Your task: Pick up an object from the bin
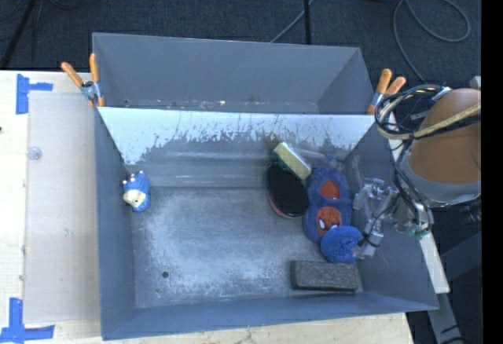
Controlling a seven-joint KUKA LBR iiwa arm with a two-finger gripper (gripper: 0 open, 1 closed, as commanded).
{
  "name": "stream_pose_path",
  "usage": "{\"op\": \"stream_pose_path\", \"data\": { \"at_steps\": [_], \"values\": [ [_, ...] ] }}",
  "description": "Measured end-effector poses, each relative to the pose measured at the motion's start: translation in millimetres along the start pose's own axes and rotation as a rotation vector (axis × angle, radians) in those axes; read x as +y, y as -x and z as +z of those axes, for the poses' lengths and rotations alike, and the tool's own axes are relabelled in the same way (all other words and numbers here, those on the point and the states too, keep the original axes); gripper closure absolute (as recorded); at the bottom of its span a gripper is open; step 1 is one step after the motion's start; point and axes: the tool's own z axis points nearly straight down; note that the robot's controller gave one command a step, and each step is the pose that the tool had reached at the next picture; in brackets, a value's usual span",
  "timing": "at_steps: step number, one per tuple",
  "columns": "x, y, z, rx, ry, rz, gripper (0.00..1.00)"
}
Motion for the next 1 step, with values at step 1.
{"op": "stream_pose_path", "data": {
  "at_steps": [1],
  "values": [
    [-7.4,3.4,60.0,0.001,0.000,-0.068,0.00]
  ]
}}
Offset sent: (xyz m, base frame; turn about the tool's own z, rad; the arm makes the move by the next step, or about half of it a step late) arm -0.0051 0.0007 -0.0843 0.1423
